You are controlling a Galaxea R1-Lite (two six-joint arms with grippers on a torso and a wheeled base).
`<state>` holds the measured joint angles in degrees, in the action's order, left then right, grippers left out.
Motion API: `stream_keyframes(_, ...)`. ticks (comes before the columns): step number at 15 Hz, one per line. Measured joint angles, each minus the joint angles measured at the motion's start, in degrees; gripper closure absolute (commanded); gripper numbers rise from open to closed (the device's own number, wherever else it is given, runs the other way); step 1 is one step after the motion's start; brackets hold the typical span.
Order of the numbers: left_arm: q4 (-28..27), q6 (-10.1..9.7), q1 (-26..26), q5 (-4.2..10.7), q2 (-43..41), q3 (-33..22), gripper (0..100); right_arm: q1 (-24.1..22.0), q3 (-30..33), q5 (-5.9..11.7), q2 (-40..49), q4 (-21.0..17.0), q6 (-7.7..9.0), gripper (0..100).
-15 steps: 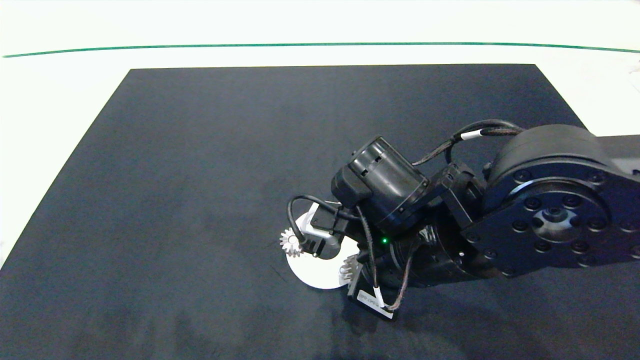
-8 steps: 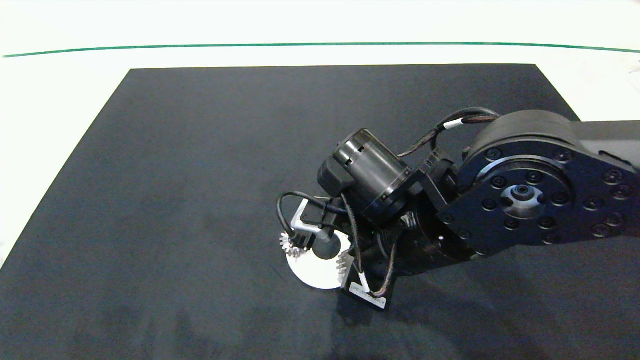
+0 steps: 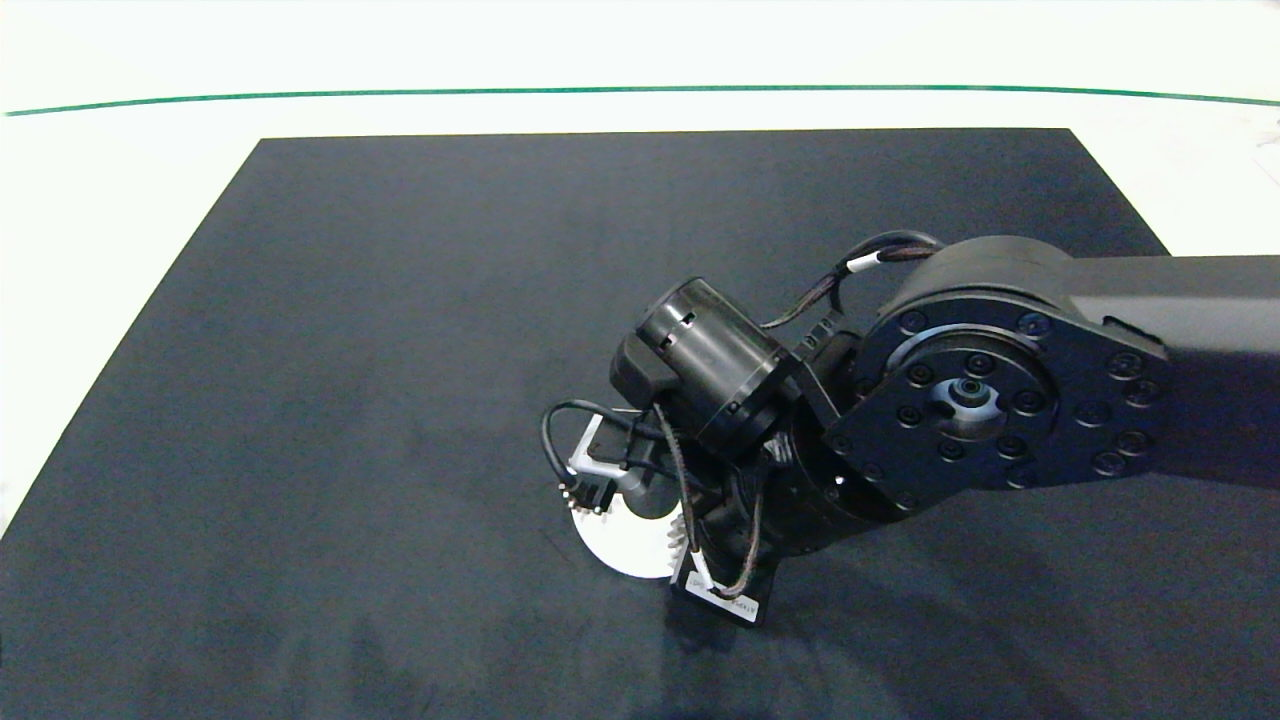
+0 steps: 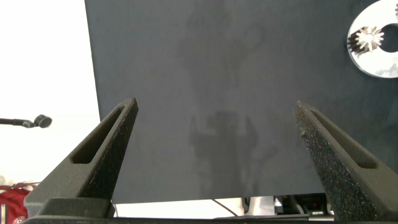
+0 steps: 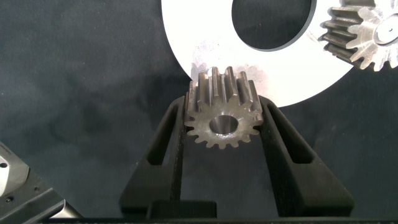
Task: Remove an incorrectly installed larger gear and replace it with the correct smaller gear
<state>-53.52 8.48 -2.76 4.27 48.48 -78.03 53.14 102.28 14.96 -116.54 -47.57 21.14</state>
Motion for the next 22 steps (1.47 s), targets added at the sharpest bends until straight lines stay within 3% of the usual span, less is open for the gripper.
stream_keyframes(15,0.0,0.0,-0.07,0.0,0.0,0.04,0,0.57,1.94,0.0,-1.15,0.02,-0.09,69)
stream_keyframes(18,-0.04,0.0,-0.07,0.0,0.0,0.06,0,0.9,1.94,-0.29,-0.44,0.71,-0.55,69)
stream_keyframes(22,-0.04,0.0,-0.07,0.0,0.0,0.06,0,2.06,2.05,-0.38,-0.63,4.33,-2.67,69)
